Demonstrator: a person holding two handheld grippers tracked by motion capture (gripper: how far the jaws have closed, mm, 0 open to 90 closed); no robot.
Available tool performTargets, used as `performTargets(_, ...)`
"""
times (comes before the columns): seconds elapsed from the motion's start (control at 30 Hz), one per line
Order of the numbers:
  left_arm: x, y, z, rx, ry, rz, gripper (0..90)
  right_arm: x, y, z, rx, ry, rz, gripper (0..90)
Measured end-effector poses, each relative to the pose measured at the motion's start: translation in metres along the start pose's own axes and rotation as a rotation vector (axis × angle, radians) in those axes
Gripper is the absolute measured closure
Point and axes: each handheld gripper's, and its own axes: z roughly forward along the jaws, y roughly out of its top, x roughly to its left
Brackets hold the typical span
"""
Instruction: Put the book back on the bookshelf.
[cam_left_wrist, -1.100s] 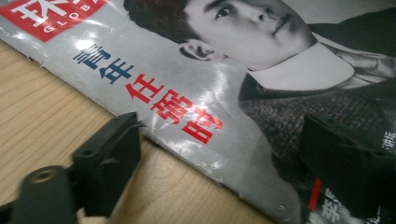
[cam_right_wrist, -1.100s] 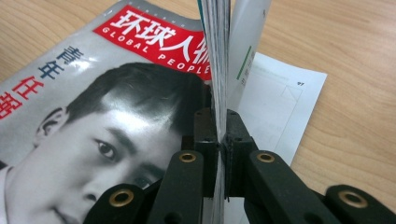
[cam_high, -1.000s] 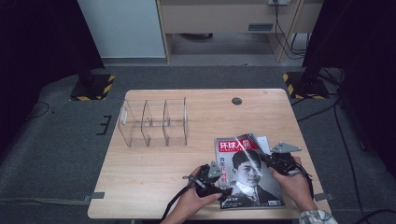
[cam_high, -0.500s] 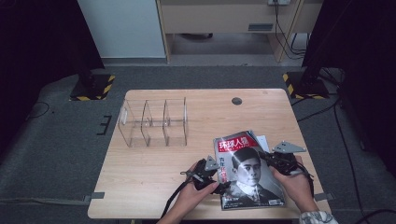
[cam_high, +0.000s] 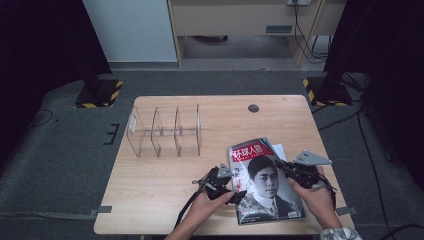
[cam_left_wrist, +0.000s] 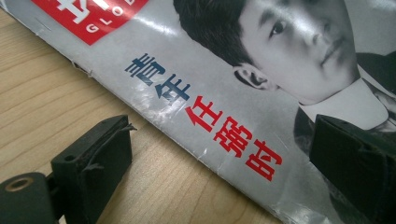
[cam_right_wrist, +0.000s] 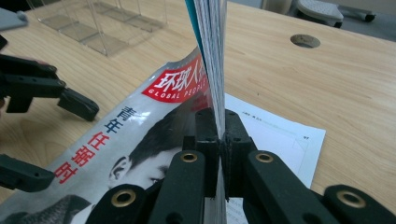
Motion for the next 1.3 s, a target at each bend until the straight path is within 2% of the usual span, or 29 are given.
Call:
performTargets(0.23,0.002,0.003,0.004,-0.013,-0.030,-0.031,5.0,0.000,0.004,-0.006,-0.057,0.025,0.017,88.0)
performTargets(0.3,0.000,0.004,0.005,-0.014,-0.054,-0.025,6.2,0.000,0.004,-0.008,-0.074,0.025,0.027,88.0)
performTargets(0.37,-0.002,0.004,0.006,-0.006,-0.065,-0.001,6.8,-0.002,0.004,-0.010,-0.085,0.025,0.038,88.0)
performTargets(0.43,-0.003,0.004,0.007,-0.010,-0.069,-0.018,6.8,-0.004,0.003,-0.009,-0.084,0.021,0.047,87.9)
performTargets(0.53,-0.001,0.005,0.006,-0.020,-0.067,-0.041,9.7,-0.008,-0.002,-0.004,-0.064,0.010,0.063,87.9)
performTargets(0.67,-0.002,0.005,0.006,-0.019,-0.031,-0.008,18.6,-0.016,-0.011,0.006,-0.003,-0.013,0.086,87.7)
performTargets(0.83,-0.003,0.006,0.008,-0.015,-0.026,0.002,22.5,-0.025,-0.021,0.018,0.074,-0.039,0.104,87.6)
performTargets(1.17,-0.005,0.007,0.008,-0.012,-0.015,0.021,26.7,-0.031,-0.031,0.028,0.164,-0.058,0.149,87.2)
performTargets(1.3,-0.003,0.006,0.007,-0.016,-0.015,0.014,29.1,-0.030,-0.031,0.029,0.168,-0.043,0.151,87.3)
